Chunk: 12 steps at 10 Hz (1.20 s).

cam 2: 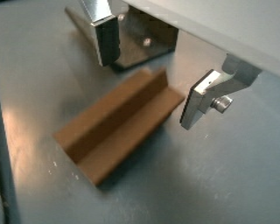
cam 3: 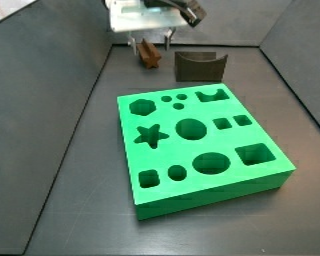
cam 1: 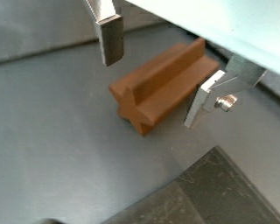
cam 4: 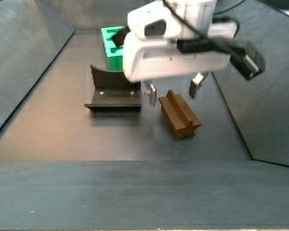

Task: Pick up the star object. Move up. Place the star object on the fixture. Regrasp the star object. Move to above the board. Insert the star object.
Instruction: Pick up the star object.

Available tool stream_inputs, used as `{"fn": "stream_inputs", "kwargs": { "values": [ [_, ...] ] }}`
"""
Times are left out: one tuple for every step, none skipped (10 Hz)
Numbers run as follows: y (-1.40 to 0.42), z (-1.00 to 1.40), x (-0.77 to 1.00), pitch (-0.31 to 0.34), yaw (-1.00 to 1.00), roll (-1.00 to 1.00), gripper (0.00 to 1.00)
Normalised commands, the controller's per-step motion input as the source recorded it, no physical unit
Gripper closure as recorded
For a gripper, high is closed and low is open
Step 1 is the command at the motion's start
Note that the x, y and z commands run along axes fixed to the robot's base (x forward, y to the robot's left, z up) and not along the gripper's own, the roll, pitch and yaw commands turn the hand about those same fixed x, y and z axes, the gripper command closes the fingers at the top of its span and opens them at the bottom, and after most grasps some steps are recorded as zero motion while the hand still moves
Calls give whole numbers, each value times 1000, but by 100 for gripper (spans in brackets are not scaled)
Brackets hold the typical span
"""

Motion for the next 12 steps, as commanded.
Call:
{"fn": "stream_inputs", "kwargs": {
  "values": [
    [149,-991,0,-116,314,0,0],
    [123,-886,0,-130,266,0,0],
    [0,-260,-29,-87,54,6,0],
    [0,34,0,0,0,0,0],
    [0,0,0,0,0,0,0],
    [0,0,0,0,0,0,100],
    [0,0,0,0,0,0,100],
    [0,0,0,0,0,0,100],
    [0,0,0,0,0,0,100],
    [0,0,0,0,0,0,100],
    [0,0,0,0,0,0,100],
    [0,0,0,0,0,0,100]
  ]
}}
